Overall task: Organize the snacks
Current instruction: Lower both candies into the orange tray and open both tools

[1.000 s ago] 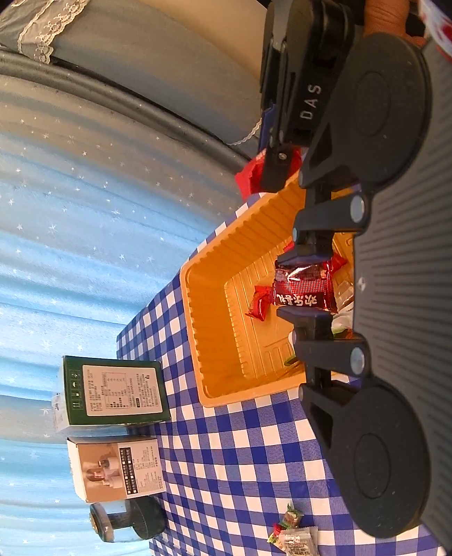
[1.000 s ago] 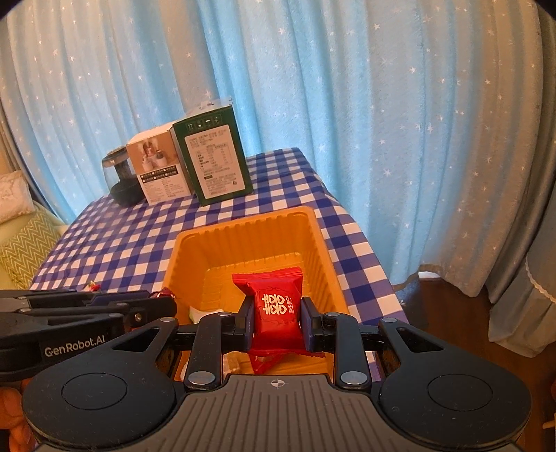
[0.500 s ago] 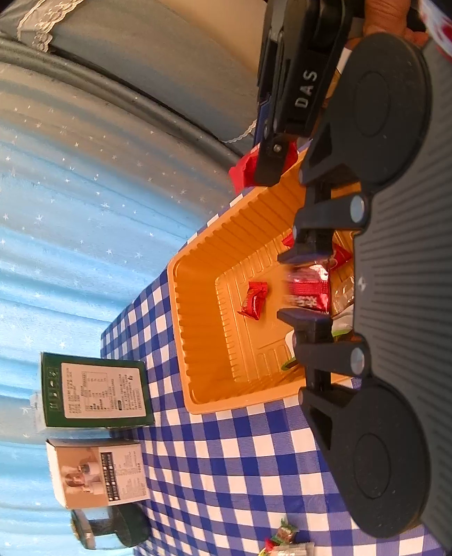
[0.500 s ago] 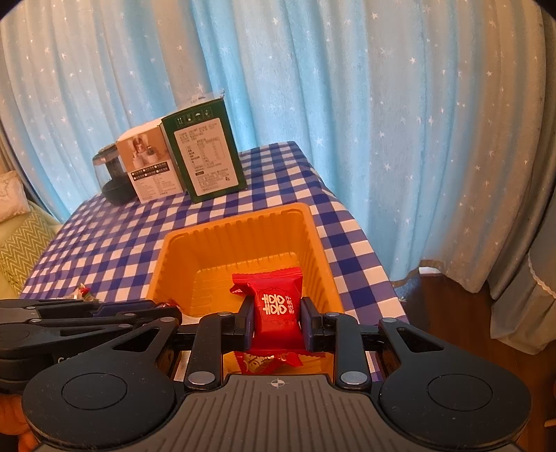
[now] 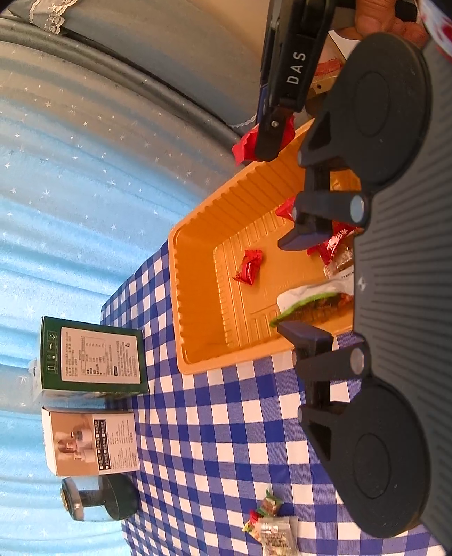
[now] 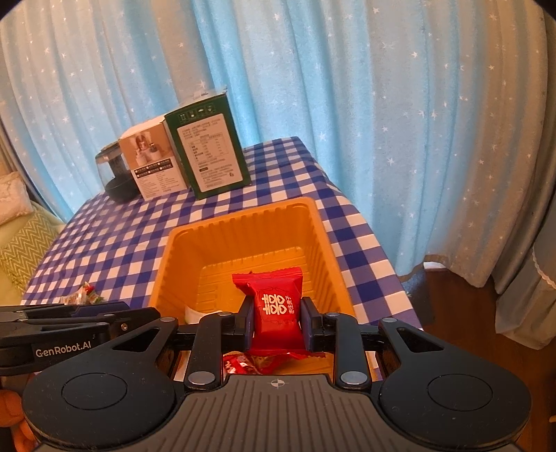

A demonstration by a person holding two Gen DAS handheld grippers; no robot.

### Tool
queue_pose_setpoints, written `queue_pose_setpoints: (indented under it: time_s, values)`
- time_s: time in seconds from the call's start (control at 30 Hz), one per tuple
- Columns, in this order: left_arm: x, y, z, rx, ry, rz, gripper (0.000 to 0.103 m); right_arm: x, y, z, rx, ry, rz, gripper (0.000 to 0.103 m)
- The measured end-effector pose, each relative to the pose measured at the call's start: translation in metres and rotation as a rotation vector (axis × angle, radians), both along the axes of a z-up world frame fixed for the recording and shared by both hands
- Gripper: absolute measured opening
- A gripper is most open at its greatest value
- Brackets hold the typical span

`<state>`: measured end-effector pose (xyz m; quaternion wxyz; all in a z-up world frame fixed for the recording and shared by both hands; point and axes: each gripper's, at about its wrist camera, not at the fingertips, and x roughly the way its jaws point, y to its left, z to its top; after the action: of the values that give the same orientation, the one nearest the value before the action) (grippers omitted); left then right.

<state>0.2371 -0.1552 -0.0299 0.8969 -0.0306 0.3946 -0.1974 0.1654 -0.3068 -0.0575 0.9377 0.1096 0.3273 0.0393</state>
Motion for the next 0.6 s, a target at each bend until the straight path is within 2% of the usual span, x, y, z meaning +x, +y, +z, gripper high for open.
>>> queue_pose_setpoints:
  time_s: [0.53,0.57,0.6]
  values:
    - [-0.0032,0.0049,0.0016,-0.007,-0.001,0.011,0.051,0.0057,0.005,0.0016,0.029,-0.025,0.031,0.028]
    - [-0.0033,0.0056,0.0011,-0.006,0.001,0.014,0.051,0.0059,0.0035,0.0006,0.039,-0.022,0.022,0.037]
    - [-0.0039,0.0068,0.0005,-0.008,0.002,0.017,0.053,0.0061,0.0014,0.0008,0.05,-0.023,0.009,0.055]
